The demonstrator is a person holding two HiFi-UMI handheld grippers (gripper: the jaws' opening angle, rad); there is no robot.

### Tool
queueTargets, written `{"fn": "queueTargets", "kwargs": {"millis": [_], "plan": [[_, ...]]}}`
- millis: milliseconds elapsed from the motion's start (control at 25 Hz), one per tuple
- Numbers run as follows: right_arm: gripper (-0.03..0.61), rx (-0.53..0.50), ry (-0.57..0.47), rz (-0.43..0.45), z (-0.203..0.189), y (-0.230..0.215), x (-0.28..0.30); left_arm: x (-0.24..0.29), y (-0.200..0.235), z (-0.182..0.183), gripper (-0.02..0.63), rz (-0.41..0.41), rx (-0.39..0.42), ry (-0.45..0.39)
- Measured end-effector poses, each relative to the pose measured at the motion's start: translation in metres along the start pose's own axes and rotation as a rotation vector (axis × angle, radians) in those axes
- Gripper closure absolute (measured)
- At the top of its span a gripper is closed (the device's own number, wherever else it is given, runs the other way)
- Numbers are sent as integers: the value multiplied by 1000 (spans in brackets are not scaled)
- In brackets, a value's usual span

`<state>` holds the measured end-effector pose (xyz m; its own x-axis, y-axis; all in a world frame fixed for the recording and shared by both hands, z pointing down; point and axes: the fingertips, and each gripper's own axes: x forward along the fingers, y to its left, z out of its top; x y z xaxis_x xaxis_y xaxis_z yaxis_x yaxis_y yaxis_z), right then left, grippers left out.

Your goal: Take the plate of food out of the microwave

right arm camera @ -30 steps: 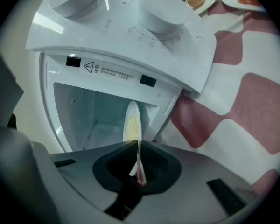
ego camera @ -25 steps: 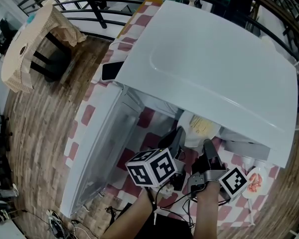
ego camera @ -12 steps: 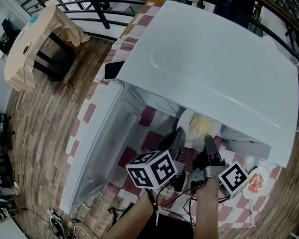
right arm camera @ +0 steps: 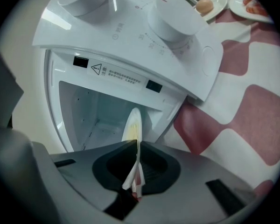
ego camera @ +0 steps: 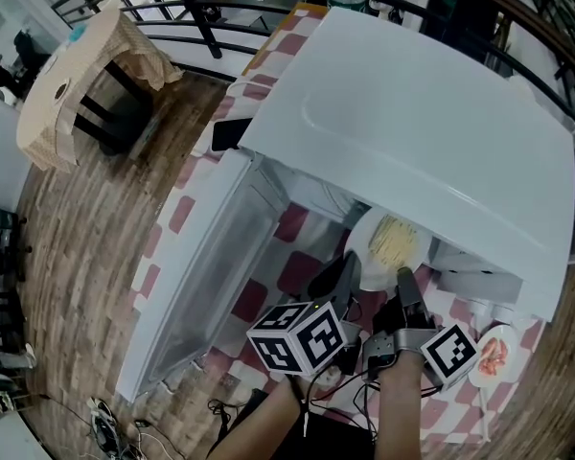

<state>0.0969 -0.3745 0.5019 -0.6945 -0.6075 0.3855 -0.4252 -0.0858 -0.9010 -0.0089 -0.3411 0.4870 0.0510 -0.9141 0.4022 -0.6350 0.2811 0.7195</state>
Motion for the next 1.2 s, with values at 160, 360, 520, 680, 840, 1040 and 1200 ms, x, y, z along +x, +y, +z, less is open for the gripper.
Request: {"fn": "queueTargets", "kwargs": {"millis": [160, 360, 520, 680, 840, 1040, 1200], "plan": [[546, -13, 11, 10, -3, 4, -2, -7, 0, 2, 555, 1, -2, -21], [546, -16, 22, 23, -7, 6, -6, -16, -1, 2, 555, 5, -5, -40], [546, -24, 27, 30, -9, 9, -11, -22, -2, 1, 555, 3, -20, -52], [546, -24, 27, 37, -11, 11, -14, -25, -2, 0, 555, 1, -21, -53], [546, -26, 26, 30, -14, 11, -16, -28, -1, 0, 554, 1, -24, -51], [546, -37, 23, 37, -16, 13, -17, -30, 1, 0, 553, -6, -29, -54], [546, -38, 22, 40, -18, 13, -20, -34, 0, -2, 552, -10, -34, -52]]}}
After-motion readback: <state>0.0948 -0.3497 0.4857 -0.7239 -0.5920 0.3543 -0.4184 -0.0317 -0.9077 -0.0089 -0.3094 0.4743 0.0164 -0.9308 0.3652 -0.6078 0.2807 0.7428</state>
